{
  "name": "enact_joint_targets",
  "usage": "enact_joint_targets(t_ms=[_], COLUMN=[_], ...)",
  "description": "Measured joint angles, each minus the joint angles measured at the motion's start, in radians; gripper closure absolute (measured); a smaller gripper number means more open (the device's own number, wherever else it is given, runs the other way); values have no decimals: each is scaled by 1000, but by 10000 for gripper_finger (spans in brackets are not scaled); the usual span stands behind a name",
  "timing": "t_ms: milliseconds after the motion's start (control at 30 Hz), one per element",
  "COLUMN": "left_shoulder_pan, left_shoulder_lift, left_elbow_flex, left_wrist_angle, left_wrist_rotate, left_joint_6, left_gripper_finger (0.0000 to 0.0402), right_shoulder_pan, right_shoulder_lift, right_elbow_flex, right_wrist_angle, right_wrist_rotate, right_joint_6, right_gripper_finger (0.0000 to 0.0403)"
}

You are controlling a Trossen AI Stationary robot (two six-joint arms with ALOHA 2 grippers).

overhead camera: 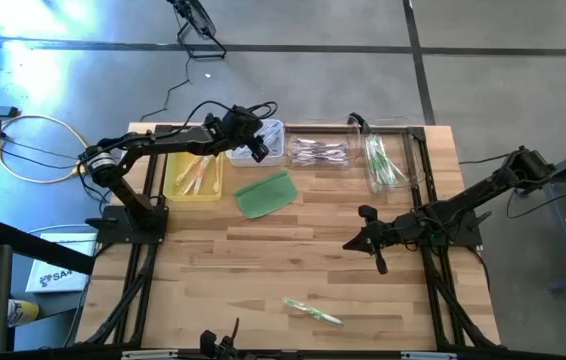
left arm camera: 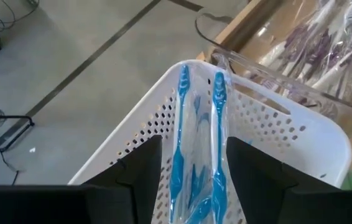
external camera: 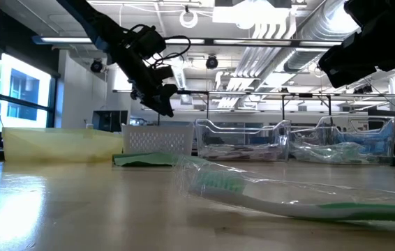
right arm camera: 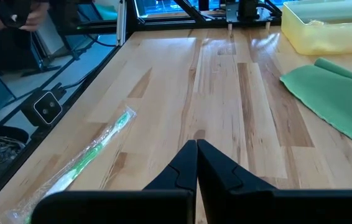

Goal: Pick & Place Toothbrushes
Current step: Put the green toothbrush into the right transparent bin

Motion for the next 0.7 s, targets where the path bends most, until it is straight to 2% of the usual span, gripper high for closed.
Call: enact_joint_targets(t_ms=[167, 267, 333, 567, 700], left_shoulder_pan=[0, -1, -23, -222, -319], left_shoulder_lift=[0, 0, 0, -3, -33], left_elbow_flex=[0, 0, 0, 0, 1], left_wrist_angle=[0, 9, 24, 200, 169], left_wrist_rotate=[25, 80, 83, -26, -102], left_joint_6=[-31, -65, -38, 197, 273], left_gripper_finger=[224, 224, 224, 224, 224], right_shoulder_pan=[0, 0, 0, 0, 0], right_shoulder_lift=[0, 0, 0, 0, 0], right_elbow_flex=[0, 0, 0, 0, -1], right_wrist_angle=[0, 0, 0, 1, 46], right_wrist_rotate=[0, 0, 0, 0, 0], right_joint_6=[0, 0, 0, 13, 14], right_gripper_finger=[401, 401, 401, 401, 401])
